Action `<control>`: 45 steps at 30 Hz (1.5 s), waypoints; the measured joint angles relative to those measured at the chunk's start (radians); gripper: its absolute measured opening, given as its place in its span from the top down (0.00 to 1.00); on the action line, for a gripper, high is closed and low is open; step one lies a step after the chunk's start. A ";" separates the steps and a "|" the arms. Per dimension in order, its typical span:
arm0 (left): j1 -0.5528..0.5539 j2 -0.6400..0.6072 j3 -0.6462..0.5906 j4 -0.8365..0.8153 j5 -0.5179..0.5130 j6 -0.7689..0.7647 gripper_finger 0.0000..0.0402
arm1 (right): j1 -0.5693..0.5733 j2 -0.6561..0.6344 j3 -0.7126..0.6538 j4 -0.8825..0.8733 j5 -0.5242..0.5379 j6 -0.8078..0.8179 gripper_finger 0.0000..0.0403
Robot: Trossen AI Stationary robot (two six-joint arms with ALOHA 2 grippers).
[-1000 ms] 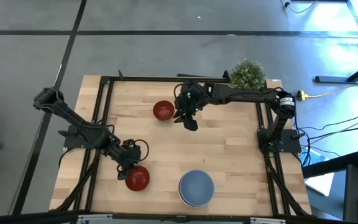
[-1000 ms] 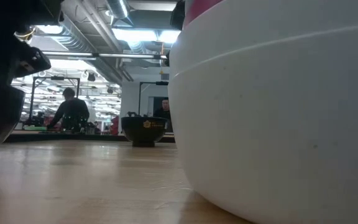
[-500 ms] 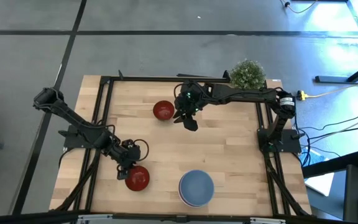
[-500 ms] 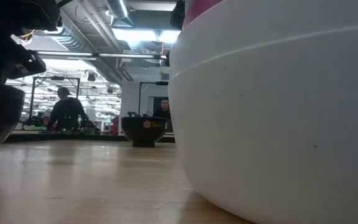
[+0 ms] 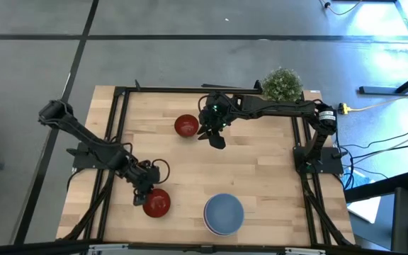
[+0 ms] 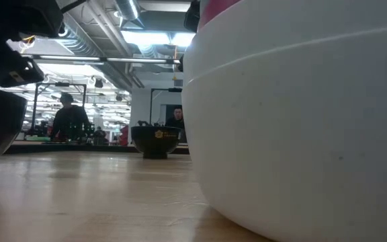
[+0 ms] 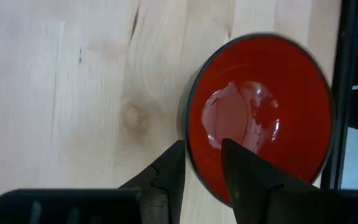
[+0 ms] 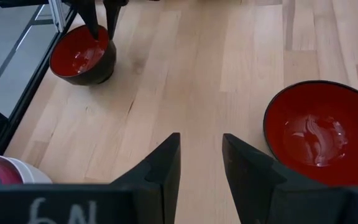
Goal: Nest bowls inside each other
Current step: Stack the bottom red bowl in the blue bowl
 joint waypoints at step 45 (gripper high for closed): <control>0.107 0.121 -0.001 0.127 -0.016 0.096 0.99 | -0.042 0.000 0.000 -0.001 -0.057 -0.019 0.70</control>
